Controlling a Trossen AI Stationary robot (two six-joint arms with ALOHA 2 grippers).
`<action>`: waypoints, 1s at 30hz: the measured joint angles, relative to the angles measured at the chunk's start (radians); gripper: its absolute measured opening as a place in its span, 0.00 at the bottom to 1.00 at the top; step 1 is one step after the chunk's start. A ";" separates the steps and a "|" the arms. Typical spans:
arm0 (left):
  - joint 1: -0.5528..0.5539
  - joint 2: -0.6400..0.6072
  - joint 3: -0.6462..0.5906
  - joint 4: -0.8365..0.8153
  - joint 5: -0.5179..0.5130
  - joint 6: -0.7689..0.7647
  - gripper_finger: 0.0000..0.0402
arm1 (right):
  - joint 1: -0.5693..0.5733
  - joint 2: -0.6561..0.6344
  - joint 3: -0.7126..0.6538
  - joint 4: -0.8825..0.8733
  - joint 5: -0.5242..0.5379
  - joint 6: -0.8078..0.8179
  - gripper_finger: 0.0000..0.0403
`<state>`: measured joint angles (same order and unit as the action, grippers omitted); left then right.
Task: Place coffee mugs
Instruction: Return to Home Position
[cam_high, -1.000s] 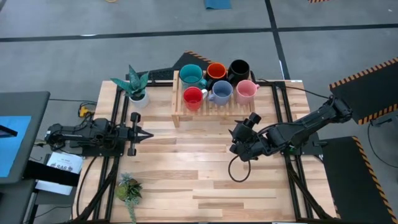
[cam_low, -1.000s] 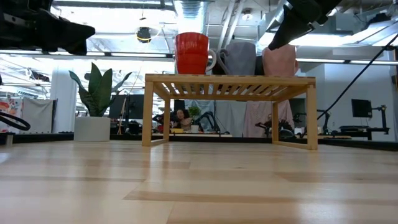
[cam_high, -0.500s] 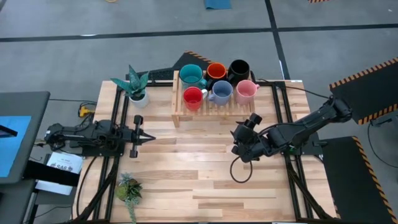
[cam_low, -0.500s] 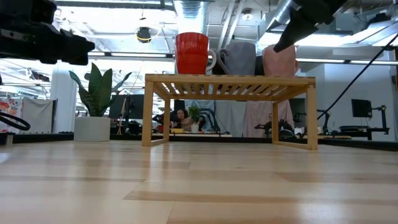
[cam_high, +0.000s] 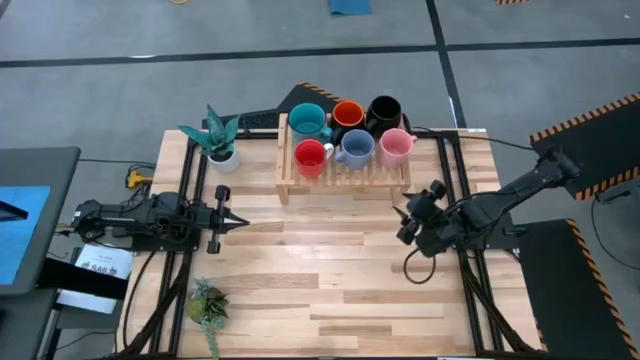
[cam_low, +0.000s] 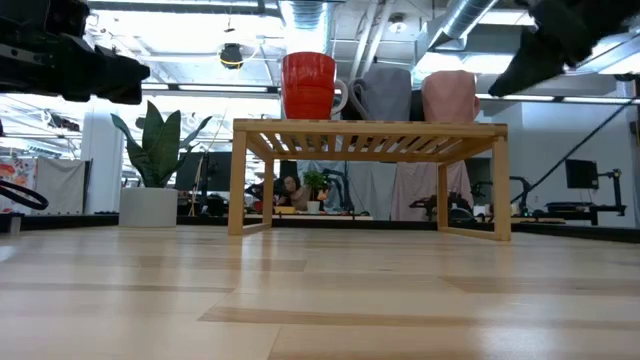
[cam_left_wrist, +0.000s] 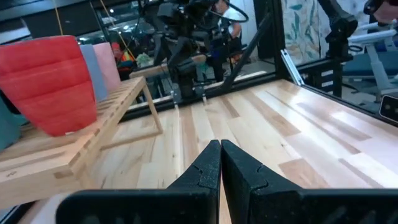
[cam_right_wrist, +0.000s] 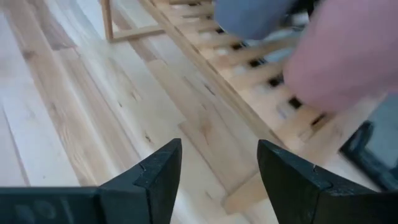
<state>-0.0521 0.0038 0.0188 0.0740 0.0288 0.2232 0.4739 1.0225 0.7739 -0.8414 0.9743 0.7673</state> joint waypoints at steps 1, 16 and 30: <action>0.000 0.001 0.003 -0.003 -0.001 0.000 0.00 | -0.006 -0.040 -0.043 0.060 -0.001 -0.024 0.56; 0.000 0.000 0.010 -0.018 -0.010 -0.002 0.00 | -0.254 -0.465 -0.414 0.794 -0.630 -0.739 0.04; 0.000 0.000 0.011 -0.020 -0.014 -0.031 0.00 | -0.259 -0.823 -0.608 0.714 -0.636 -0.659 0.05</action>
<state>-0.0521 0.0040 0.0299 0.0540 0.0149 0.1924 0.2153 0.1999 0.1656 -0.1275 0.3380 0.1088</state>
